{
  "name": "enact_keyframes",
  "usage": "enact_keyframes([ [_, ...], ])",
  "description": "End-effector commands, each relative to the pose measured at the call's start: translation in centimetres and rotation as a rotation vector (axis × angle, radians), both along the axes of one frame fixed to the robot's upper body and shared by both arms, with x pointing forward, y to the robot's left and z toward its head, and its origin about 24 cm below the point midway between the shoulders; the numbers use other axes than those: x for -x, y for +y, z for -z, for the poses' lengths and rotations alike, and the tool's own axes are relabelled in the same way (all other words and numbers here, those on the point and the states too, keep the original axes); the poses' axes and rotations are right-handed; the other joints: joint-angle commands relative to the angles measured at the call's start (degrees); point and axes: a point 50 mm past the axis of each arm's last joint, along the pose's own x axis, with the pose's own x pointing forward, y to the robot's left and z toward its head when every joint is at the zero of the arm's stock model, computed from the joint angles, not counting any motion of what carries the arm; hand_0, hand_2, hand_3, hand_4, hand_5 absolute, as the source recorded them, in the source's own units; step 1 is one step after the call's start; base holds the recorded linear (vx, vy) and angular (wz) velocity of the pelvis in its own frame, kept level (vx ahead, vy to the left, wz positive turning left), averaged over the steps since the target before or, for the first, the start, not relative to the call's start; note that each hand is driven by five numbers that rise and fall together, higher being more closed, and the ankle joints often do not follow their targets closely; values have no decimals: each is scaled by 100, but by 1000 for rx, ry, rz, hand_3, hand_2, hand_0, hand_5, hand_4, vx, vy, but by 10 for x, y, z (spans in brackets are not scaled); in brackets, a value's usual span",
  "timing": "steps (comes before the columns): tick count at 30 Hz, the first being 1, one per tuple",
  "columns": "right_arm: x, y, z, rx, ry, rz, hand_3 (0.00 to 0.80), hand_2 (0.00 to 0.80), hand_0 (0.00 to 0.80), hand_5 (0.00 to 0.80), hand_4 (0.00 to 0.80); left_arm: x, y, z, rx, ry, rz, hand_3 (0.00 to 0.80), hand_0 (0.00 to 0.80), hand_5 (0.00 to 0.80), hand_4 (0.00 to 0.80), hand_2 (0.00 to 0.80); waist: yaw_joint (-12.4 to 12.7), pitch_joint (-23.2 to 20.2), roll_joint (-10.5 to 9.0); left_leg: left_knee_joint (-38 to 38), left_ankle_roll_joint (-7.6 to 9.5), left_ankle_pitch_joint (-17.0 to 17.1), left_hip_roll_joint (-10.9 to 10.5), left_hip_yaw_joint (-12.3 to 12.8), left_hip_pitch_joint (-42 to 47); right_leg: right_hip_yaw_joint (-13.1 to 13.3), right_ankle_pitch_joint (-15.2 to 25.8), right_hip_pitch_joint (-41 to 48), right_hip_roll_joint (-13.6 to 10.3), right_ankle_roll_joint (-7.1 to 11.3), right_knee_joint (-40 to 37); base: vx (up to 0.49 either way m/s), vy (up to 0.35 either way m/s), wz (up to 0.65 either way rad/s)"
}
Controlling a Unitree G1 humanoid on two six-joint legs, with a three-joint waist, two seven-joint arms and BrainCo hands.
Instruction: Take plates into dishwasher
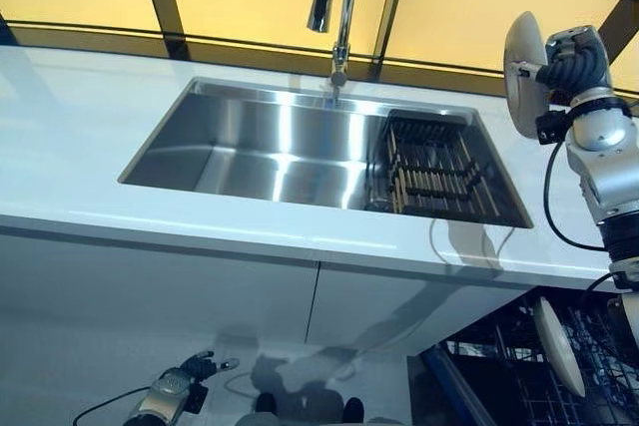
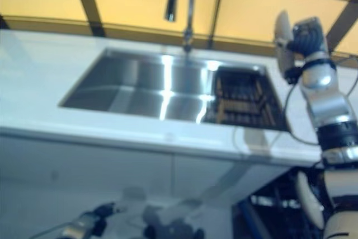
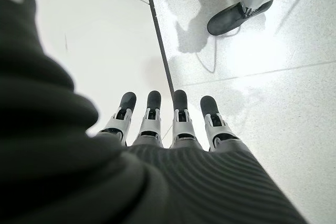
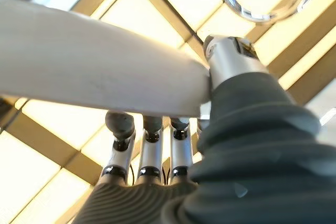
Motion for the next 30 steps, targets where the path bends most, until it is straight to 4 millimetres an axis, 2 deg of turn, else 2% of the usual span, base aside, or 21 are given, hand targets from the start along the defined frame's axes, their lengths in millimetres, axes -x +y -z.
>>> enact_keyframes([
  [1, 28, -17, -65, 56, -216, 31, 800, 800, 800, 800, 800, -2, 5, 1, -44, 31, 65, 0, 0, 0, 0, 0, -72, -259, 117, 27, 152, -808, -355, 295, 325, -155, -403, 90, 70, 343, 140, -79, 67, -4],
  [8, 50, -51, -84, 86, -201, 156, 800, 800, 800, 800, 800, 10, 14, 3, -61, 45, 43, 0, 0, 0, 0, 0, -258, -334, 53, 23, 191, -835, -356, 465, 354, 2, -306, -54, 69, 413, 219, -72, 39, -17],
  [15, 68, -81, -87, 63, -149, 245, 800, 800, 800, 800, 800, 14, 18, 3, -85, 43, 44, 0, 0, 0, 0, 0, -411, -365, -32, 23, 237, -872, -329, 522, 361, 208, -209, -220, 112, 459, 254, -75, -1, -26],
  [22, 80, -104, -71, 60, -28, 284, 800, 800, 800, 800, 800, 6, 20, -1, -103, 14, 61, 0, 0, 0, 0, 0, -601, -352, -76, 23, 262, -872, -261, 692, 355, 305, -109, -354, 154, 495, 260, -76, -18, -25],
  [30, 85, -118, -33, 27, 151, 233, 800, 800, 800, 800, 800, -4, 29, -9, -137, 7, 91, 0, 0, 0, 0, 0, -867, -286, -99, 23, 298, -876, -186, 954, 340, 385, -3, -572, 181, 546, 307, -81, -34, -23],
])
